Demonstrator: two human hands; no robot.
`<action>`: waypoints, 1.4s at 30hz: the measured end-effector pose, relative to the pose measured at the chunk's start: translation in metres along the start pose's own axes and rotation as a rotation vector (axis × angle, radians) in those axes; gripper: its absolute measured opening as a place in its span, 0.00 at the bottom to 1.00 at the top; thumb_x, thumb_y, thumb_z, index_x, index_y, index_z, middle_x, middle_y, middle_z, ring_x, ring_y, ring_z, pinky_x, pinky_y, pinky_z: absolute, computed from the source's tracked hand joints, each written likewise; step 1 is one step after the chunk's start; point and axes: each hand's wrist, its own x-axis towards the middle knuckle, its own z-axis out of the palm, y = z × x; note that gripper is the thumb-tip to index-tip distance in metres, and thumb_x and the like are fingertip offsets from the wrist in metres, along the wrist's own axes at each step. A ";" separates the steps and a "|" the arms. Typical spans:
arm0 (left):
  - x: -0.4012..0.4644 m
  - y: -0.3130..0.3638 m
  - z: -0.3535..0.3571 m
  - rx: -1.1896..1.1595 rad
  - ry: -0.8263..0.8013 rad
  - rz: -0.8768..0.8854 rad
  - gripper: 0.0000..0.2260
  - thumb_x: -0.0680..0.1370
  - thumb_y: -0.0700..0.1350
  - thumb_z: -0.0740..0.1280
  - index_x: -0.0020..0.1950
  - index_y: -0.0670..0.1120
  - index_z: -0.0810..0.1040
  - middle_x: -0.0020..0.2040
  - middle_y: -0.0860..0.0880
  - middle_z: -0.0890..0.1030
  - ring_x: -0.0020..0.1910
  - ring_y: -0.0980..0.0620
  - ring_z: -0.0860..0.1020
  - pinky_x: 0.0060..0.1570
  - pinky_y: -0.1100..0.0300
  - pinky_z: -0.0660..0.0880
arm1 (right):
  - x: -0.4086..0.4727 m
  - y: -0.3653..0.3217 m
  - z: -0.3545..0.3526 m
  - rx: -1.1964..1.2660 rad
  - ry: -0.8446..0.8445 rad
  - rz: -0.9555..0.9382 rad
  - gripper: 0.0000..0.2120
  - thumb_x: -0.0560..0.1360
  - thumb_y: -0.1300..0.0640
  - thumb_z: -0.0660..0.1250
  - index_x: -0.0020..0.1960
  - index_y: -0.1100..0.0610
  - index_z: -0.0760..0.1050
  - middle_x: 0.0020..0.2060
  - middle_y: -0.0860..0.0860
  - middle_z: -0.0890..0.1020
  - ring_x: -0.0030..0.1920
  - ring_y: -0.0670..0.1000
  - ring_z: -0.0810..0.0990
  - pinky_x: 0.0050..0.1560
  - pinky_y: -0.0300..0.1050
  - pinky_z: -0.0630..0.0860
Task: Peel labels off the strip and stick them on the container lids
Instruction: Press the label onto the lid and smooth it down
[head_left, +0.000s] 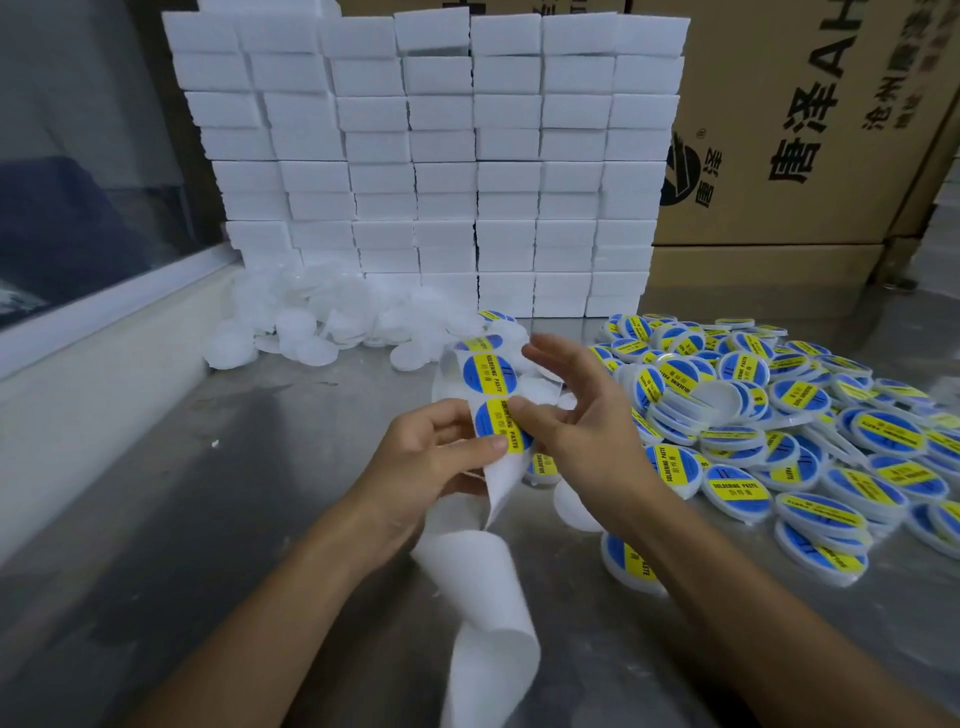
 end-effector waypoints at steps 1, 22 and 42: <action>-0.001 0.000 0.001 0.014 0.016 0.003 0.13 0.66 0.41 0.77 0.48 0.43 0.83 0.47 0.40 0.85 0.42 0.46 0.84 0.39 0.57 0.80 | 0.001 0.001 -0.001 -0.008 0.043 -0.005 0.17 0.74 0.66 0.70 0.61 0.56 0.75 0.56 0.47 0.81 0.36 0.47 0.83 0.37 0.41 0.80; -0.003 -0.003 0.010 0.347 0.281 0.246 0.04 0.76 0.35 0.70 0.49 0.41 0.83 0.45 0.43 0.85 0.41 0.56 0.82 0.47 0.65 0.78 | 0.003 0.016 -0.005 -0.702 -0.046 -0.603 0.02 0.73 0.59 0.72 0.45 0.57 0.84 0.37 0.49 0.81 0.34 0.45 0.77 0.36 0.50 0.76; 0.009 -0.017 -0.008 0.487 0.461 0.233 0.15 0.75 0.35 0.69 0.45 0.57 0.77 0.28 0.58 0.79 0.27 0.63 0.75 0.32 0.74 0.70 | 0.019 0.016 -0.030 -0.173 0.339 0.080 0.05 0.73 0.61 0.69 0.40 0.56 0.82 0.29 0.49 0.83 0.30 0.43 0.78 0.33 0.39 0.76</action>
